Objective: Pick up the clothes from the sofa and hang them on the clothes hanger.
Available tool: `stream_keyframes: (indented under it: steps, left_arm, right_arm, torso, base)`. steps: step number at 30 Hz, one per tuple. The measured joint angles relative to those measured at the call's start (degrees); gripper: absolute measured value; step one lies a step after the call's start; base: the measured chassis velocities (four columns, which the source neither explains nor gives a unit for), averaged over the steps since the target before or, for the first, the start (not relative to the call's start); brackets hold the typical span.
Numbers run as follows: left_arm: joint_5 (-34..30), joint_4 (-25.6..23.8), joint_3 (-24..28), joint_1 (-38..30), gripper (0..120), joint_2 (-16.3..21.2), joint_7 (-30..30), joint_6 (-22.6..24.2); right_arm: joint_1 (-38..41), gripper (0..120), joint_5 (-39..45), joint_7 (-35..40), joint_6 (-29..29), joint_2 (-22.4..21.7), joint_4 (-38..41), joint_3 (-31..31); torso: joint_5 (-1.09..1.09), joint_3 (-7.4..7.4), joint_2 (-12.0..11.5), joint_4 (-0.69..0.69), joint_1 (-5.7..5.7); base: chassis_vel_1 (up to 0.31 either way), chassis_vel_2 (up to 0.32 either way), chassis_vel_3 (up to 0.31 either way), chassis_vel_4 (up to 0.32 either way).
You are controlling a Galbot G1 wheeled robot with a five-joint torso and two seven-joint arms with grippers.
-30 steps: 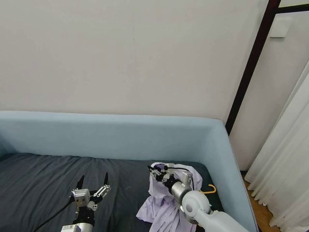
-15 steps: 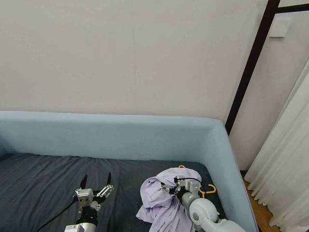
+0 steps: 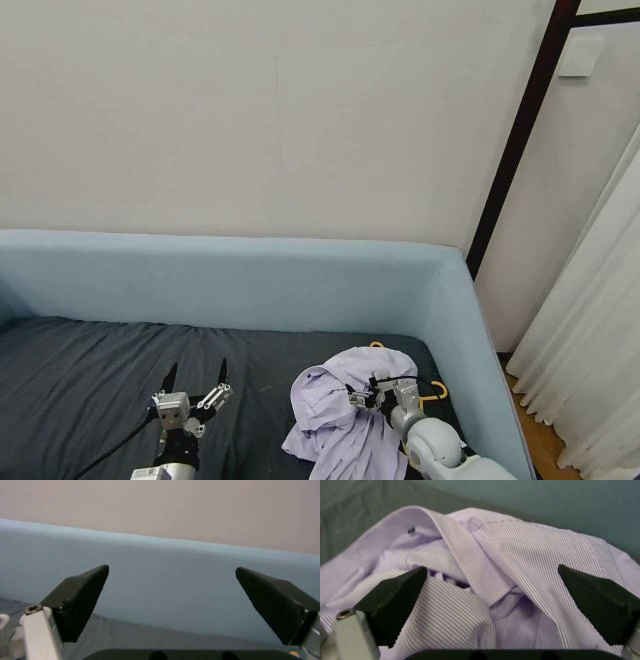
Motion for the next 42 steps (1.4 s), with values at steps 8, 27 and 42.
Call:
stream_keyframes:
  steps: [8, 27, 42]
  left_arm:
    - [0.3, -0.6, -0.9, 1.0, 100, -0.4, -0.2, 0.0]
    - [1.4, 0.0, -1.2, 0.8, 100, -1.4, -0.7, -0.3]
    - [1.1, 1.1, -0.8, -0.1, 100, -1.0, -1.2, -0.5]
  right_arm:
    - [2.7, 100, -10.5, -2.2, 4.1, 0.7, -4.3, -2.8]
    - [9.5, 100, -18.5, -15.2, 6.4, 1.2, -15.4, -1.8]
    - [4.7, 100, -32.1, -8.2, 11.1, 4.8, -17.3, -1.4]
  torso:
    - [0.00, 0.00, 0.0, 0.00, 0.00]
    - [-0.01, 0.00, 0.0, 0.00, 0.00]
    - [-0.01, 0.00, 0.0, 0.00, 0.00]
  base:
    - [0.000, 0.000, 0.000, 0.000]
    - [0.000, 0.000, 0.000, 0.000]
    - [0.000, 0.000, 0.000, 0.000]
